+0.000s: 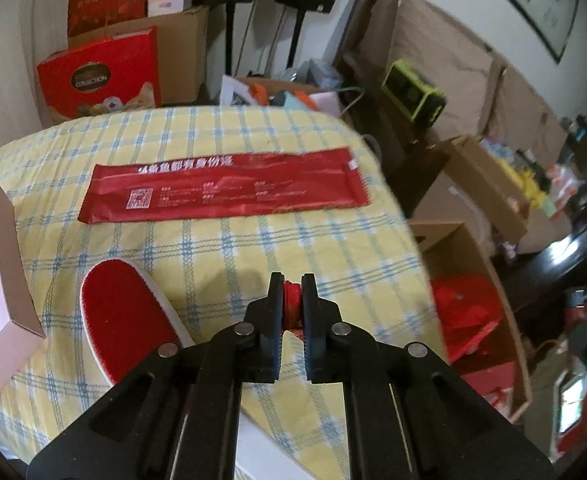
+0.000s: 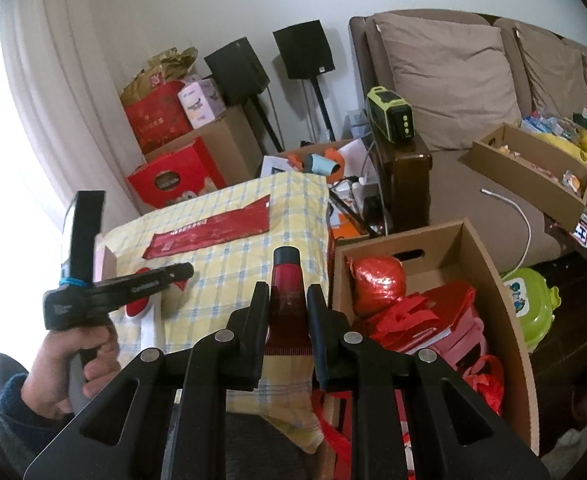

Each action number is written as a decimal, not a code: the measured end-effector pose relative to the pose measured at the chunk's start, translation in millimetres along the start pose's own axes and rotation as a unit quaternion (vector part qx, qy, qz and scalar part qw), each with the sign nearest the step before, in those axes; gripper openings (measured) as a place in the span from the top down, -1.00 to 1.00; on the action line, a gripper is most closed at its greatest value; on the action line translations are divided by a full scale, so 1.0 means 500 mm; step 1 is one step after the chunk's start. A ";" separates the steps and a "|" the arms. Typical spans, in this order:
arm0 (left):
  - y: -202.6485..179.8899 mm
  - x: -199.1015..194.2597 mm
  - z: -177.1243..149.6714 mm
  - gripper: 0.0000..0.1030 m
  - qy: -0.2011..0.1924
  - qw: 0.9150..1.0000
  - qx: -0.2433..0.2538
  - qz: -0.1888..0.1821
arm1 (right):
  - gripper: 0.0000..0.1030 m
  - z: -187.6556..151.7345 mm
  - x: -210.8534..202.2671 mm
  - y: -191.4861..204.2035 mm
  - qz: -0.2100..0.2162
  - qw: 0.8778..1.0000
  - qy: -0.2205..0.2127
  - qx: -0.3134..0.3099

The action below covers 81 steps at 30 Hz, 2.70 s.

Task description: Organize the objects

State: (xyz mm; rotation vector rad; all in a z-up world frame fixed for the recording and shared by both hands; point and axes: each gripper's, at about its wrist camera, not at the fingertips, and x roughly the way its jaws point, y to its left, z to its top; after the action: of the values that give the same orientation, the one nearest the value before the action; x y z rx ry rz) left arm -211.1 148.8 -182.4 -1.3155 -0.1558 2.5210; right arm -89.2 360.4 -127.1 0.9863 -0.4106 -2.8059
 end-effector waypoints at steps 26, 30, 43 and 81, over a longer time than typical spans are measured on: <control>-0.077 -0.185 0.013 0.86 -0.049 0.989 -0.006 -0.141 | 0.64 0.028 -0.084 -0.028 -0.046 0.998 -0.045 -0.007; -0.146 -0.170 0.005 0.86 -0.040 0.988 0.020 -0.145 | 0.64 0.026 -0.083 -0.069 -0.078 0.996 -0.040 0.000; -0.344 -0.035 -0.035 0.86 -0.002 0.986 0.079 -0.146 | 0.64 -0.008 -0.042 -0.193 -0.114 0.992 -0.006 0.047; -0.419 0.179 -0.139 0.84 0.097 0.980 0.092 -0.146 | 0.58 -0.106 0.056 -0.342 -0.186 0.965 0.116 0.143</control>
State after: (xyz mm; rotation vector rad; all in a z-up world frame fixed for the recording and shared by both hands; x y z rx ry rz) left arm -159.3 372.7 -245.0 -1.3458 -0.0651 2.0972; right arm -84.5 506.2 -234.4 1.5851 -0.6765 -2.9502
